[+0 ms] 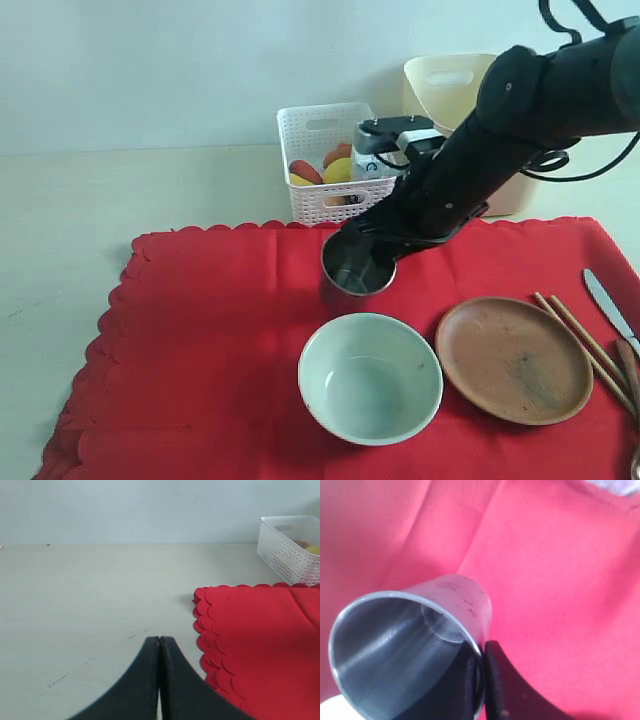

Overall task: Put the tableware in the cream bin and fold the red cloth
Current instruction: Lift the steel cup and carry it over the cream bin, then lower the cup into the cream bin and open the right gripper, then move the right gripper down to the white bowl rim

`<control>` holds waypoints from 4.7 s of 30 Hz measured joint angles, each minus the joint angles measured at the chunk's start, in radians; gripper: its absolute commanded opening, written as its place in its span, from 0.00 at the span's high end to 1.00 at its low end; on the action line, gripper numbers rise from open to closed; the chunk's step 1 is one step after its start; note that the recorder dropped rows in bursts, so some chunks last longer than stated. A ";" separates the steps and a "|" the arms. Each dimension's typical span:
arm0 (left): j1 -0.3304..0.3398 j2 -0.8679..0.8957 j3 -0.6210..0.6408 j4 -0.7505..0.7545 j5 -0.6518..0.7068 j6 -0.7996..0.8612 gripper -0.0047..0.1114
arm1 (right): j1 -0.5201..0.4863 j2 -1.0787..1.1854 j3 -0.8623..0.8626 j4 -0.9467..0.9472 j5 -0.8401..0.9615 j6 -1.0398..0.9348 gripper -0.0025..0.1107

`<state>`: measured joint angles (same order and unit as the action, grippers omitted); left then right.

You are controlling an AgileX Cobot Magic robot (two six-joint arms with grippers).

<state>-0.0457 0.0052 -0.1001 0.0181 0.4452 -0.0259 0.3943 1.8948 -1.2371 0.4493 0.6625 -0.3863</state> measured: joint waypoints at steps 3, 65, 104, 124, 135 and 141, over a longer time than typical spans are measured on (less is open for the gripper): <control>0.000 0.000 0.000 0.000 0.000 0.000 0.96 | 0.000 -0.049 0.000 0.000 0.006 -0.002 0.98; 0.000 0.000 0.000 0.000 0.000 0.000 0.96 | -0.353 0.338 -0.650 -0.129 -0.139 -0.075 0.98; 0.000 0.000 0.000 0.000 0.000 0.000 0.96 | -0.354 0.448 -0.959 -0.243 0.237 0.044 0.52; 0.000 0.000 0.000 0.000 0.000 0.000 0.96 | -0.354 0.265 -0.930 -0.228 0.551 0.095 0.52; 0.000 0.000 0.000 0.000 0.000 0.000 0.96 | -0.354 0.097 -0.621 -0.121 0.518 0.101 0.52; 0.000 0.000 0.000 0.000 0.000 0.000 0.96 | -0.338 0.016 -0.476 -0.101 0.479 0.077 0.52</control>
<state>-0.0457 0.0052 -0.1001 0.0181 0.4452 -0.0259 0.0565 1.9109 -1.7135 0.3480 1.1414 -0.3092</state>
